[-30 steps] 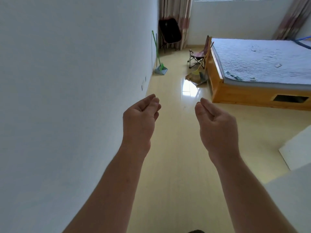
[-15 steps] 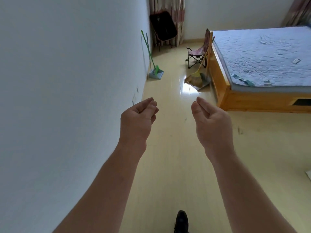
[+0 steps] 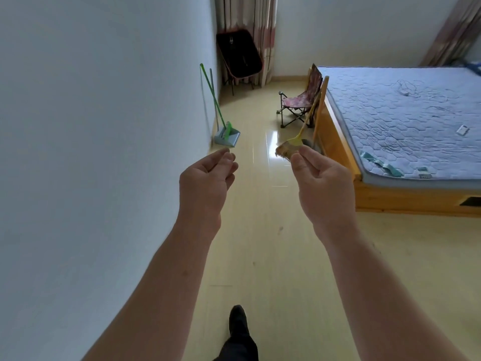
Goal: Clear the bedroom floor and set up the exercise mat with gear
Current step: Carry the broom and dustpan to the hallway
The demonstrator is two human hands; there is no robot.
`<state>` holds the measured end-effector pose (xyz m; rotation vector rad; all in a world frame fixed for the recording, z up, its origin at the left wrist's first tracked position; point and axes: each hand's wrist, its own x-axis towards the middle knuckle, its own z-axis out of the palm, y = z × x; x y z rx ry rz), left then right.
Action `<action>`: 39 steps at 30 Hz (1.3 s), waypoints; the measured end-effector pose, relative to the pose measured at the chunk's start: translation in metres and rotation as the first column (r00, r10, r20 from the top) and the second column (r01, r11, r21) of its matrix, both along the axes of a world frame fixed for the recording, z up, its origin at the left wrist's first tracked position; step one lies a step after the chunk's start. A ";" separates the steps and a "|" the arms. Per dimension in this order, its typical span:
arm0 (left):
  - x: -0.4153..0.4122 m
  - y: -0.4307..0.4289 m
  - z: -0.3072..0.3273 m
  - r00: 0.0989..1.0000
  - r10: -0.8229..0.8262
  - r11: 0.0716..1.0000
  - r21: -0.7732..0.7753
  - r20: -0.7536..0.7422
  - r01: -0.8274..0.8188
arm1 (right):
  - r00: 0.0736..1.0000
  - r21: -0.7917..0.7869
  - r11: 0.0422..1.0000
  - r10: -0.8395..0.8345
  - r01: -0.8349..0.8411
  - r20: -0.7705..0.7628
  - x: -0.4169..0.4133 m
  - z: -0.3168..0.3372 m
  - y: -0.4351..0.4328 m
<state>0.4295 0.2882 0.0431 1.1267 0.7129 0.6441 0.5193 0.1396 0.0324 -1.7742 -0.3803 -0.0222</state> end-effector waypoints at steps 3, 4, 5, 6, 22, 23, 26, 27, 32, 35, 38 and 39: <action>0.074 0.055 0.007 0.999 -0.032 1.000 0.001 0.003 0.032 | 1.000 -0.013 1.000 -0.025 0.025 -0.001 0.062 0.007 0.048; 0.100 0.073 0.012 0.999 -0.041 0.999 0.002 0.012 0.041 | 0.999 -0.013 0.999 -0.035 0.035 -0.003 0.085 0.010 0.064; 0.121 0.088 0.015 0.999 -0.046 0.999 0.003 0.017 0.046 | 0.999 -0.011 0.999 -0.045 0.045 -0.003 0.104 0.013 0.077; 0.142 0.102 0.019 0.998 -0.054 0.999 0.006 0.018 0.054 | 0.998 -0.014 0.998 -0.058 0.058 -0.002 0.123 0.015 0.090; 0.545 0.307 -0.021 0.988 -0.121 0.990 0.055 -0.094 0.126 | 0.986 0.066 0.991 -0.111 0.119 -0.122 0.529 -0.026 0.293; 0.566 0.313 -0.019 0.987 -0.128 0.989 0.059 -0.095 0.134 | 0.986 0.058 0.991 -0.114 0.122 -0.117 0.549 -0.024 0.302; 0.643 0.339 -0.010 0.985 -0.147 0.986 0.071 -0.092 0.154 | 0.991 0.026 0.994 -0.102 0.105 -0.088 0.624 -0.015 0.336; 0.665 0.347 -0.009 0.984 -0.154 0.984 0.074 -0.093 0.162 | 0.992 0.016 0.995 -0.099 0.101 -0.083 0.644 -0.013 0.345; 0.785 0.396 -0.023 0.969 -0.218 0.974 0.043 -0.118 0.224 | 0.981 -0.008 0.985 -0.174 0.174 -0.084 0.756 -0.025 0.389; 0.864 0.431 -0.047 0.950 -0.274 0.959 0.034 -0.148 0.282 | 0.966 -0.038 0.969 -0.247 0.245 -0.075 0.824 -0.046 0.417; 0.954 0.464 -0.067 0.910 -0.373 0.924 0.014 -0.180 0.382 | 0.939 -0.070 0.943 -0.331 0.325 -0.090 0.897 -0.062 0.449; 0.976 0.472 -0.070 0.895 -0.399 0.912 0.016 -0.199 0.411 | 0.931 -0.075 0.936 -0.350 0.344 -0.099 0.913 -0.064 0.456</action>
